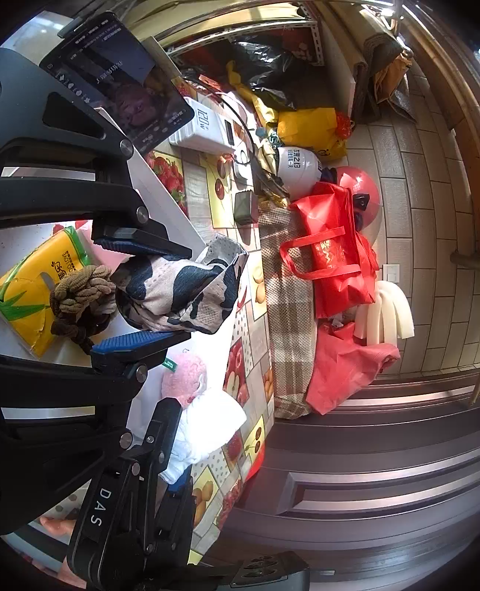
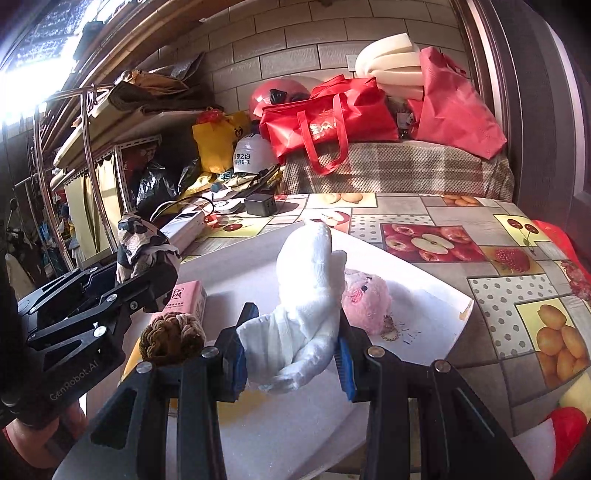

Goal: Organize soft objects
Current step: 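Lift and carry the cloth over the box while right carries the white sock, then open left tool to drop the cloth in the box while right releases the sock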

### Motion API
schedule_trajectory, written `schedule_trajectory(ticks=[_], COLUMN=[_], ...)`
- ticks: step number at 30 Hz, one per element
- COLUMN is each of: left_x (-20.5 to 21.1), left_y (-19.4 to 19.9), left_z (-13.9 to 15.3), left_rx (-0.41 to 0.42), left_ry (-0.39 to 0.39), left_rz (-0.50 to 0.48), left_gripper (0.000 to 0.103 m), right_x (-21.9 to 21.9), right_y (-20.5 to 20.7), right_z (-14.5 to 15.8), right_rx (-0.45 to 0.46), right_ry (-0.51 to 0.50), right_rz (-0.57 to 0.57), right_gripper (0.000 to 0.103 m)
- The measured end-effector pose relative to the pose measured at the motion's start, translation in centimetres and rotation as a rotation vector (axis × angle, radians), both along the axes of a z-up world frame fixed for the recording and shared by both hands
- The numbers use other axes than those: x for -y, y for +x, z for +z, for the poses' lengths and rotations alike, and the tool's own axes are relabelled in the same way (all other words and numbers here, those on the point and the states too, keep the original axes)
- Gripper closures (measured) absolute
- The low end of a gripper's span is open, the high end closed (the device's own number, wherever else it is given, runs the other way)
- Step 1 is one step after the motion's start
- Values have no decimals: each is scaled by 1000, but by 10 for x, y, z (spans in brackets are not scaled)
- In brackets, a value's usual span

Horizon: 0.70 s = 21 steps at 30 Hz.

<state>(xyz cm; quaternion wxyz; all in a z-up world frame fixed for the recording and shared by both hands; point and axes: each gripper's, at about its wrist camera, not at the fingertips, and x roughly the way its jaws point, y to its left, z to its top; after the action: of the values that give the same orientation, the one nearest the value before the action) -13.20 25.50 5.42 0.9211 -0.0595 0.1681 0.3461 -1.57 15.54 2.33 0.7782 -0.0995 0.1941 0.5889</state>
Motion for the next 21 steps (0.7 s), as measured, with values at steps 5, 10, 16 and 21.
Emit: schedule_trajectory(ticks=[5, 10, 16, 21], left_x=[-6, -8, -9, -11], left_y=[8, 8, 1, -7], left_z=[-1, -2, -1, -1], left_rx=[-29, -31, -7, 28], left_ry=[-33, -40, -27, -33], left_rz=[-13, 5, 73, 89], left_gripper=[68, 58, 13, 0], right_x=[-6, -7, -7, -6], right_y=[2, 7, 16, 32], right_z=[-1, -2, -2, -6], right_rx=[-3, -21, -44, -119], right_ry=[-21, -31, -31, -40], right_rz=[-1, -14, -70, -118], right_gripper=[63, 61, 32, 0])
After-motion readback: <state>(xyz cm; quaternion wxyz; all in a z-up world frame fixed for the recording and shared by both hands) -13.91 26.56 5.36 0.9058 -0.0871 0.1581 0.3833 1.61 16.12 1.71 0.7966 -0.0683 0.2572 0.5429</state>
